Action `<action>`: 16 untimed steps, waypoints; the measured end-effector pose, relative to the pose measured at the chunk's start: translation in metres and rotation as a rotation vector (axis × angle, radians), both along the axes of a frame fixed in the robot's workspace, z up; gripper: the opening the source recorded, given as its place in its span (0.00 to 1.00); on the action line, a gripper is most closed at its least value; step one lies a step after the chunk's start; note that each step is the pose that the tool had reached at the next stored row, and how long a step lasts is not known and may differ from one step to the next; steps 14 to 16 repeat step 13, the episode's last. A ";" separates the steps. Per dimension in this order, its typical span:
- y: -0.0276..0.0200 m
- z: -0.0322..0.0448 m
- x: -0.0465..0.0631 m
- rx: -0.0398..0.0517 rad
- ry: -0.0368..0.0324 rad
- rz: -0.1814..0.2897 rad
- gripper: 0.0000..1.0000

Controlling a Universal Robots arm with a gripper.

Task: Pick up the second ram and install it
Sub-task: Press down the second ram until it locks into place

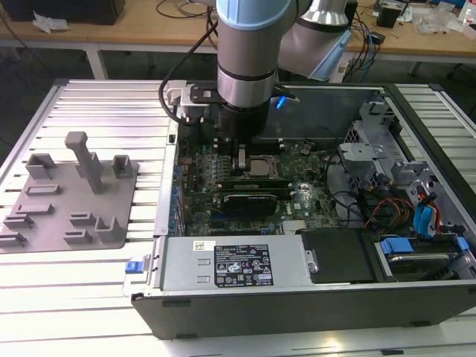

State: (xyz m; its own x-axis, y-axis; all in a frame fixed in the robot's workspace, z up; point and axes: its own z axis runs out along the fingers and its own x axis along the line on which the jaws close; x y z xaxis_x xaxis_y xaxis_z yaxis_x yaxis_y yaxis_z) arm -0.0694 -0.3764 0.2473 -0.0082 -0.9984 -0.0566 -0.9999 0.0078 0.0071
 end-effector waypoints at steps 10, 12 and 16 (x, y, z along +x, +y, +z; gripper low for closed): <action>0.0000 0.0000 0.044 -0.0001 0.0000 -0.002 0.08; 0.0000 0.0000 0.044 -0.0001 0.0000 -0.002 0.08; 0.0000 0.0000 0.044 -0.0001 0.0000 -0.002 0.08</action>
